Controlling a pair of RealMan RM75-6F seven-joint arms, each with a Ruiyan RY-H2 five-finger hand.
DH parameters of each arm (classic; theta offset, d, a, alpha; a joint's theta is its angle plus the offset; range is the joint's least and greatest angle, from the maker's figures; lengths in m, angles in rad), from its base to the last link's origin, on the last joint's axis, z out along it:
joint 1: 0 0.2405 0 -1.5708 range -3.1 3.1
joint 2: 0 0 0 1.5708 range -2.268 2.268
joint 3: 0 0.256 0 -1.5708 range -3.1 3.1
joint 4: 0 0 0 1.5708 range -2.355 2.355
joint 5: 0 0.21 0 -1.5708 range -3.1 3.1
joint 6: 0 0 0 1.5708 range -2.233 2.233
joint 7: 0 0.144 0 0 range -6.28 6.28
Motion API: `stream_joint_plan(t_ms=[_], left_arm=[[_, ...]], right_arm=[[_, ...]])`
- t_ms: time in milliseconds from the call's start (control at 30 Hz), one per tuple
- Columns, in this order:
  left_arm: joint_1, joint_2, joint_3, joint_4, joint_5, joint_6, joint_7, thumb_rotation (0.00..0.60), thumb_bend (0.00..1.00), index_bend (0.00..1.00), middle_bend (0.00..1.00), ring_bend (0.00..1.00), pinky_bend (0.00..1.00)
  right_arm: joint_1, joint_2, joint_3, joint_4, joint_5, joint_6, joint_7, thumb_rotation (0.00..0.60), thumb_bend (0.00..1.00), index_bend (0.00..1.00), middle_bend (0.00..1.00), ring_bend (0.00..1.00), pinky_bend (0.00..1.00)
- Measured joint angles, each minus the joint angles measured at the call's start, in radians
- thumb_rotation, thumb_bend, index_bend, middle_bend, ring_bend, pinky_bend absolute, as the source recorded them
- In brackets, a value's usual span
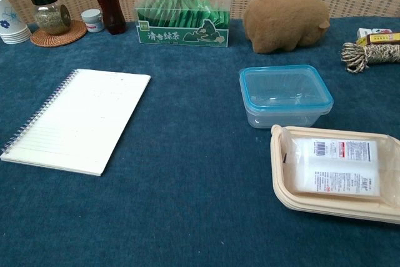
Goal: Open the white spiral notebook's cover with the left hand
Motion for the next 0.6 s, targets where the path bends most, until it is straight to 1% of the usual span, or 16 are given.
stream_joint_plan(t_ms=[167, 267, 433, 600], left_arm=[[-0.005, -0.004, 0.0, 0.002, 0.0, -0.012, 0.004, 0.6, 0.36, 0.11, 0.06, 0.0, 0.0], [-0.011, -0.008, 0.002, 0.003, 0.005, -0.025, 0.006, 0.6, 0.36, 0.11, 0.06, 0.0, 0.0], [-0.025, -0.014, 0.004, 0.003, 0.023, -0.046, 0.0, 0.6, 0.32, 0.13, 0.06, 0.0, 0.0], [-0.058, -0.022, 0.004, 0.003, 0.055, -0.09, -0.009, 0.6, 0.31, 0.14, 0.06, 0.0, 0.0]], right_arm=[[0.002, -0.003, 0.0, 0.001, 0.007, -0.01, -0.001, 0.6, 0.25, 0.13, 0.07, 0.04, 0.13], [0.004, -0.006, -0.001, 0.002, 0.009, -0.015, -0.002, 0.6, 0.25, 0.13, 0.07, 0.04, 0.13], [0.003, -0.007, -0.001, -0.004, 0.003, -0.009, -0.006, 0.6, 0.25, 0.13, 0.07, 0.04, 0.13], [-0.004, -0.008, -0.001, -0.01, 0.003, 0.002, -0.009, 0.6, 0.25, 0.13, 0.07, 0.04, 0.13]])
